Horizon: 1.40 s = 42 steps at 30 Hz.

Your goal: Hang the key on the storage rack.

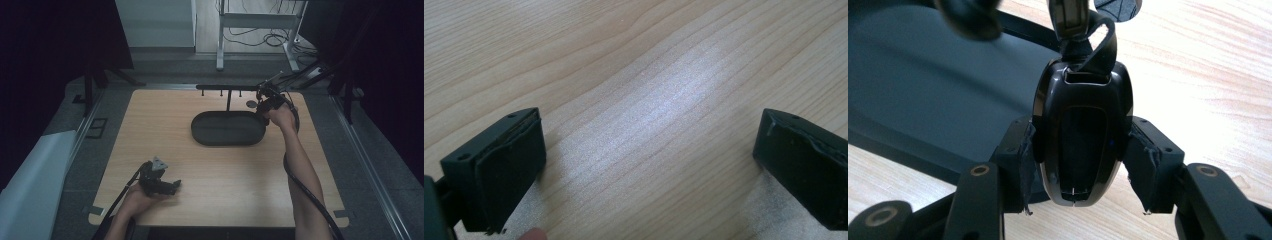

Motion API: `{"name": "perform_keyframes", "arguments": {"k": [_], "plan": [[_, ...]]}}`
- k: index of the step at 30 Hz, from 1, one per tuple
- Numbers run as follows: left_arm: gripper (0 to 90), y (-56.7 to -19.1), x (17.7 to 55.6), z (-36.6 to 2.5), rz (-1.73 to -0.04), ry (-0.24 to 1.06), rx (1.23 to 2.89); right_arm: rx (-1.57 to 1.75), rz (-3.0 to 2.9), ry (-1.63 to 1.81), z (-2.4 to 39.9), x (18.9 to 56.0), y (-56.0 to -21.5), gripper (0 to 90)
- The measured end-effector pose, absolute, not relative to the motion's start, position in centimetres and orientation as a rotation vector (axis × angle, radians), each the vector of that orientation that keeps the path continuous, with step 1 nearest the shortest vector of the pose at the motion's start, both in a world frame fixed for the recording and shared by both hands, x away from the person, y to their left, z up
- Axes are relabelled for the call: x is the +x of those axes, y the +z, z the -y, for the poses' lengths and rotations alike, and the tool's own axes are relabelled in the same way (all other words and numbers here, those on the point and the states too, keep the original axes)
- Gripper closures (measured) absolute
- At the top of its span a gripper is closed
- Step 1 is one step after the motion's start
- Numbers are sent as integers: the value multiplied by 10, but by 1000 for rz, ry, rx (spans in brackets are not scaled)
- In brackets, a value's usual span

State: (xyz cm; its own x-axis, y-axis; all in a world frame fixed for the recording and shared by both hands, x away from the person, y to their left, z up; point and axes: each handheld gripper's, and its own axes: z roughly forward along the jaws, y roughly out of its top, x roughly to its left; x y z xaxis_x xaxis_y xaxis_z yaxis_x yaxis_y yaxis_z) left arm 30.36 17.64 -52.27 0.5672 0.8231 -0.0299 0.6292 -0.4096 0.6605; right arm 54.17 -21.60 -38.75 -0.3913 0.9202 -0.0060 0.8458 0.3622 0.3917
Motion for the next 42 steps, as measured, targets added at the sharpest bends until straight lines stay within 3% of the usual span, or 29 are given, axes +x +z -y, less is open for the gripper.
{"name": "perform_keyframes", "arguments": {"k": [19, 42], "plan": [[5, -523, 304, -177, -1155, 399, 2174, 1553, -2379, 522, 211, 543, -397, 475], [5, -523, 304, -176, -1155, 401, 2169, 1418, -2430, 558, 208, 525, -371, 274]]}}
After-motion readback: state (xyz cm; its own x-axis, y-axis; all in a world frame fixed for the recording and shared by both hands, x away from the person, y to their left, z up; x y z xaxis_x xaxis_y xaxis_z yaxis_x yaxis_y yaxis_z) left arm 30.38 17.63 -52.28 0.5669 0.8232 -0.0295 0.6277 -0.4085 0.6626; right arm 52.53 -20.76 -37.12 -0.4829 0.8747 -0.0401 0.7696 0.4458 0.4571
